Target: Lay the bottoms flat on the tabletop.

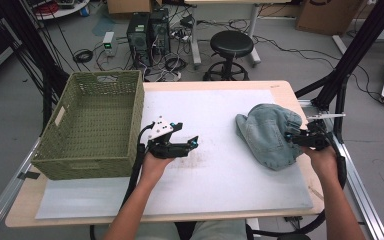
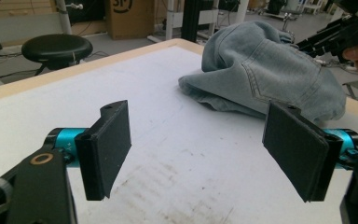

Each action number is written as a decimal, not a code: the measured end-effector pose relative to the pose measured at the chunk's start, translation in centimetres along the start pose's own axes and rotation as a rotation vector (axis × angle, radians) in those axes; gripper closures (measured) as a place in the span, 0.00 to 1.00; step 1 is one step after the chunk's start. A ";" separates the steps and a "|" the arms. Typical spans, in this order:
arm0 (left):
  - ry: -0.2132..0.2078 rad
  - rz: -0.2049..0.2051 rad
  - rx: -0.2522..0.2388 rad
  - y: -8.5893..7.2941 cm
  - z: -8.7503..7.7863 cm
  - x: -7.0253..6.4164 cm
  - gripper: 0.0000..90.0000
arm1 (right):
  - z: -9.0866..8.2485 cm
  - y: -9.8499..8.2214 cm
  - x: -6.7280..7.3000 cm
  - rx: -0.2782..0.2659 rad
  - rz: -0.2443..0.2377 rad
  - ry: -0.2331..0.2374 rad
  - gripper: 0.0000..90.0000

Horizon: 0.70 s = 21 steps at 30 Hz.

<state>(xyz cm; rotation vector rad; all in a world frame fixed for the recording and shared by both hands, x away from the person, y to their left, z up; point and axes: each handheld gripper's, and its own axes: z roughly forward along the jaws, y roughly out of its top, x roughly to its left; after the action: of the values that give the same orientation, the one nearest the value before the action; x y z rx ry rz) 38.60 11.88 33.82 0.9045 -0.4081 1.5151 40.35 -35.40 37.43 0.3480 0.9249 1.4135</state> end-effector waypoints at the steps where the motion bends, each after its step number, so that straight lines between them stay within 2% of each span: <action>1: 0.004 0.005 0.001 0.0 -0.1 0.0 0.26 | 0.2 0.0 0.2 0.005 -0.014 0.009 0.71; 2: 0.009 0.011 -0.002 0.0 -0.2 0.1 0.26 | 0.1 0.1 0.6 0.004 -0.044 0.007 0.90; 3: 0.009 0.011 -0.002 0.0 -0.2 0.1 0.26 | 0.1 0.1 0.6 0.004 -0.044 0.007 0.90; 5: 0.014 0.010 -0.014 0.1 -0.4 0.2 0.27 | -0.4 0.5 1.7 -0.010 -0.098 0.038 0.93; 8: 0.017 0.004 -0.017 0.1 -0.5 0.4 0.27 | -0.6 1.3 3.2 -0.015 -0.149 0.110 0.94; 11: 0.016 0.018 -0.011 0.0 -0.6 0.2 0.27 | -0.5 2.5 5.6 -0.035 -0.215 0.194 0.95; 12: 0.017 0.015 -0.014 -0.1 -0.6 0.1 0.27 | -0.4 3.0 6.5 -0.042 -0.240 0.215 0.95; 13: 0.017 0.015 -0.014 -0.1 -0.6 0.1 0.27 | -0.4 3.0 6.5 -0.042 -0.240 0.215 0.95; 14: 0.019 0.014 -0.016 -0.2 -0.6 0.1 0.27 | -0.3 3.6 7.5 -0.048 -0.260 0.234 0.95; 15: 0.019 0.005 -0.014 -0.5 -0.6 0.2 0.27 | 0.1 4.7 9.5 -0.054 -0.300 0.267 0.95; 16: 0.019 0.005 -0.014 -0.5 -0.6 0.2 0.27 | 0.4 5.3 10.4 -0.055 -0.319 0.274 0.95; 17: 0.019 0.005 -0.012 -0.7 -0.7 0.2 0.27 | 0.4 5.3 10.4 -0.055 -0.319 0.274 0.95; 18: 0.019 0.004 -0.012 -0.8 -0.7 0.3 0.28 | 0.8 6.0 11.2 -0.052 -0.338 0.280 0.95; 19: 0.019 0.002 -0.011 -0.9 -0.8 0.3 0.28 | 1.8 7.1 12.7 -0.042 -0.352 0.286 0.95; 20: 0.020 -0.003 -0.015 -1.0 -1.0 0.3 0.28 | 2.2 7.6 13.3 -0.036 -0.352 0.287 0.94; 21: 0.020 -0.003 -0.015 -1.0 -1.0 0.3 0.28 | 2.2 7.6 13.3 -0.036 -0.352 0.287 0.94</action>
<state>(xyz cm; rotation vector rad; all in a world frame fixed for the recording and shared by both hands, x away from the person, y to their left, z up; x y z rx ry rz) 39.30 12.96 33.18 0.8775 -0.4033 1.5152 35.35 -20.94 39.68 -0.0490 1.1306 1.1685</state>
